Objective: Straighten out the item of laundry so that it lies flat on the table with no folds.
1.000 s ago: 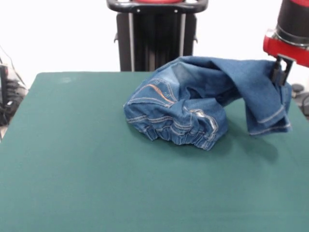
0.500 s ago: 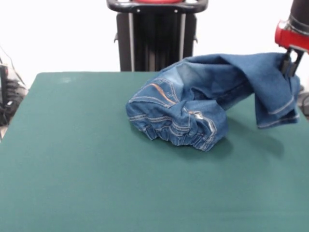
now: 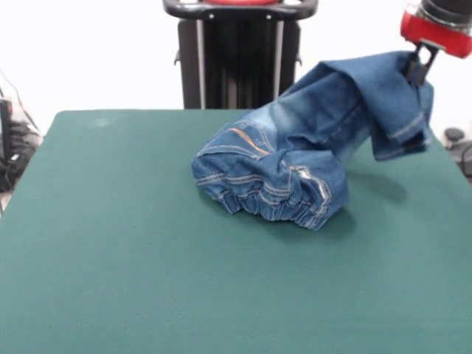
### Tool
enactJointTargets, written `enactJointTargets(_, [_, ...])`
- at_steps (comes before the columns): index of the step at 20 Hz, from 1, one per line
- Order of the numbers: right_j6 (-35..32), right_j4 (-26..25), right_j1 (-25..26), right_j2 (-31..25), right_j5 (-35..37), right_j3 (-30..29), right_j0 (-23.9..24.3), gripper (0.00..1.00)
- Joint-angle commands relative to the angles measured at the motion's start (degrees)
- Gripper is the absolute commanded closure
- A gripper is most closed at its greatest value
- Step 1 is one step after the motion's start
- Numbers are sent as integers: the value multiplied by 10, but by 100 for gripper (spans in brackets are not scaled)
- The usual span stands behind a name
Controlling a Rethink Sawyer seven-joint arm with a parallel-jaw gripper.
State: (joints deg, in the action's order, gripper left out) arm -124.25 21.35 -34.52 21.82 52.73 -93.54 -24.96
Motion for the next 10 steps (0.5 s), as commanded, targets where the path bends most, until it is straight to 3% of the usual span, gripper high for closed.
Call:
enactJointTargets(1, [-69,-66,-8,-4,-111,-161,-32,100])
enactJointTargets(5, [-104,-60,3,-29,-250,-235,-34,100])
enactJointTargets(10, [-98,-46,-1,-74,-332,-318,-22,100])
